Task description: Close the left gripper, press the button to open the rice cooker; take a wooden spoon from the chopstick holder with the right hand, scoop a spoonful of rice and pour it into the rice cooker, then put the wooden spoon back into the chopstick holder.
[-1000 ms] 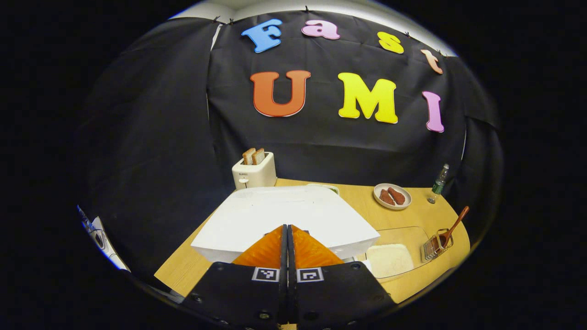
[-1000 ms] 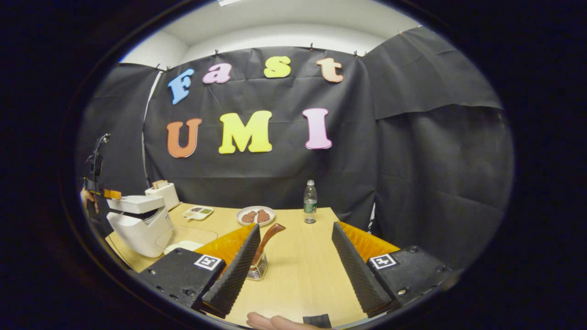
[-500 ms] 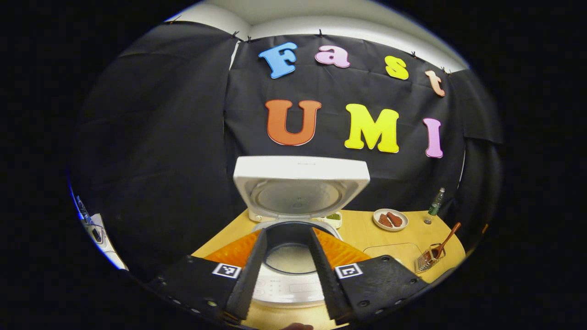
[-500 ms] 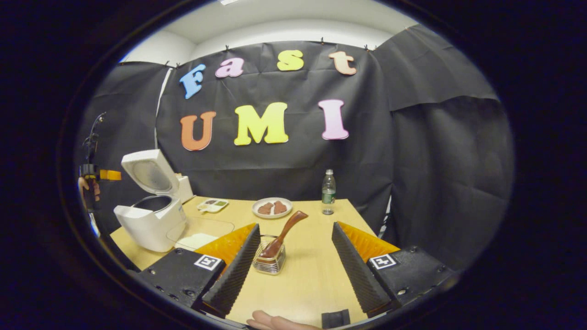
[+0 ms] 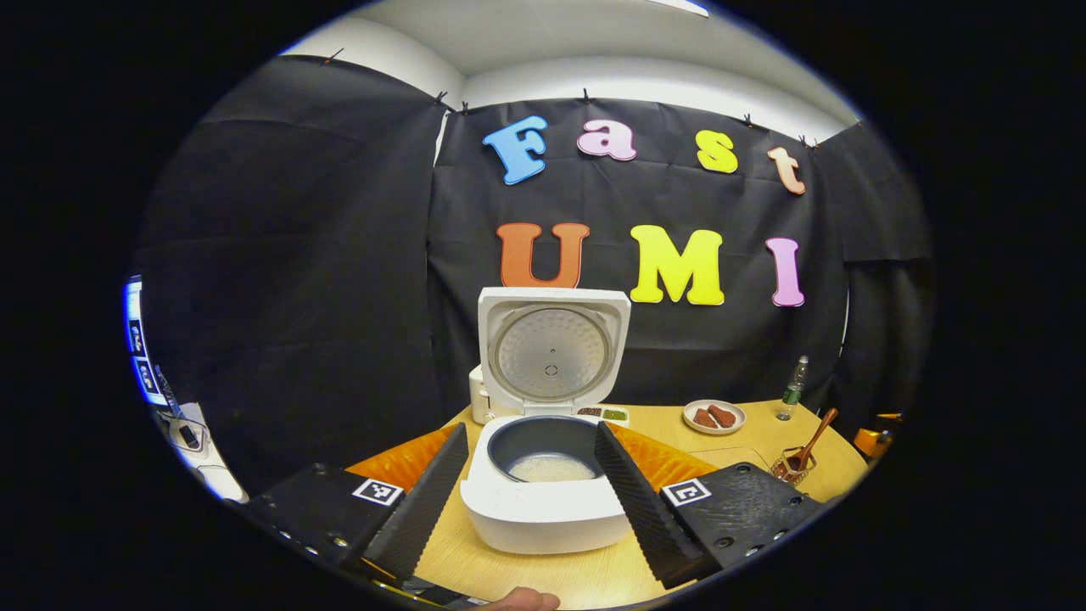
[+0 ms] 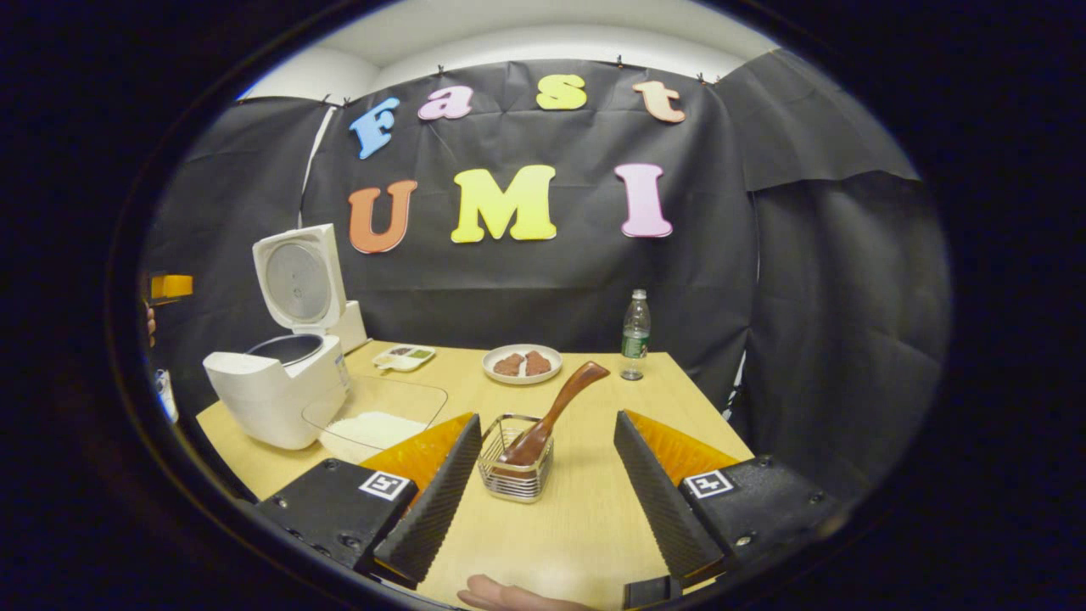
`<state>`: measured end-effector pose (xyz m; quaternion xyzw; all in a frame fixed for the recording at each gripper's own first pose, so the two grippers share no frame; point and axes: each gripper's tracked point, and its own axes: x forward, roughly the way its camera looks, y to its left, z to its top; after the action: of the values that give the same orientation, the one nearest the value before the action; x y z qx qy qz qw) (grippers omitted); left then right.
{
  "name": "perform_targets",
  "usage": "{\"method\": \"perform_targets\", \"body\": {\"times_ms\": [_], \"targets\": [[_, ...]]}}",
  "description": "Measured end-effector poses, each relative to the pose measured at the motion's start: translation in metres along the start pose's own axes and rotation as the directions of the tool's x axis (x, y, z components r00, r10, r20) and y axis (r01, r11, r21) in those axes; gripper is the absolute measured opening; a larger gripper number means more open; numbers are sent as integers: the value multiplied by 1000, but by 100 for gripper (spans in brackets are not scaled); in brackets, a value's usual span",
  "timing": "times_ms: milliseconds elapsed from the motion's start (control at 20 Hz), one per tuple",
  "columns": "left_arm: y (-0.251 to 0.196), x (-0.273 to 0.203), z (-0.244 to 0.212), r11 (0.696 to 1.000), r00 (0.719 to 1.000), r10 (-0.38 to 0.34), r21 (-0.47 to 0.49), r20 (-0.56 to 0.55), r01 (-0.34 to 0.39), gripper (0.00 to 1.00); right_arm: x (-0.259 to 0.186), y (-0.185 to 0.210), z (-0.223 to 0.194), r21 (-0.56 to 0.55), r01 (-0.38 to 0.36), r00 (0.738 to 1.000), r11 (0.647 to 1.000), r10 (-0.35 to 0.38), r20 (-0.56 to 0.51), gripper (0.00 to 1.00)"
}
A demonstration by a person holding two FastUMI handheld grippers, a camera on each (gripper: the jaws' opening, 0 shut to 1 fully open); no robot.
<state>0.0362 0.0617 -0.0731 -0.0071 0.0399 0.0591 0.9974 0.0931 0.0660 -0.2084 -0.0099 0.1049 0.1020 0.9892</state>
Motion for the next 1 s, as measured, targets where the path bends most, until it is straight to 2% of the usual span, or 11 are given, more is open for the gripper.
{"method": "perform_targets", "body": {"times_ms": [350, 500, 600, 700, 900, 950, 1000], "targets": [[4, -48, -15, 999, 1000, -11, 47, 23, 10, 95, 68, -4, -14, 92, 51, 997, 994, -45, -66, 100], [10, -63, -21, 998, 999, -5, 55, 42, 3, 95, 100, -15, -16, 140, 96, 993, 985, -86, -80, 100], [17, -71, -29, 998, 999, 8, 69, 39, -11, 95, 120, -9, -17, 213, 71, 994, 974, -51, -99, 100], [22, -81, -32, 997, 999, 22, 75, 46, -25, 96, 133, -12, -21, 277, 83, 992, 957, -52, -118, 95], [27, -100, -37, 1000, 998, 9, 28, 67, -10, 95, 156, -2, -36, 358, 76, 987, 931, -20, -159, 90], [30, -103, -40, 1000, 998, 10, 11, 65, -10, 95, 160, -3, -40, 369, 86, 985, 925, -24, -169, 82], [32, -105, -42, 1000, 998, 12, -2, 63, -12, 96, 165, -1, -42, 381, 85, 985, 921, -19, -173, 86]]}}
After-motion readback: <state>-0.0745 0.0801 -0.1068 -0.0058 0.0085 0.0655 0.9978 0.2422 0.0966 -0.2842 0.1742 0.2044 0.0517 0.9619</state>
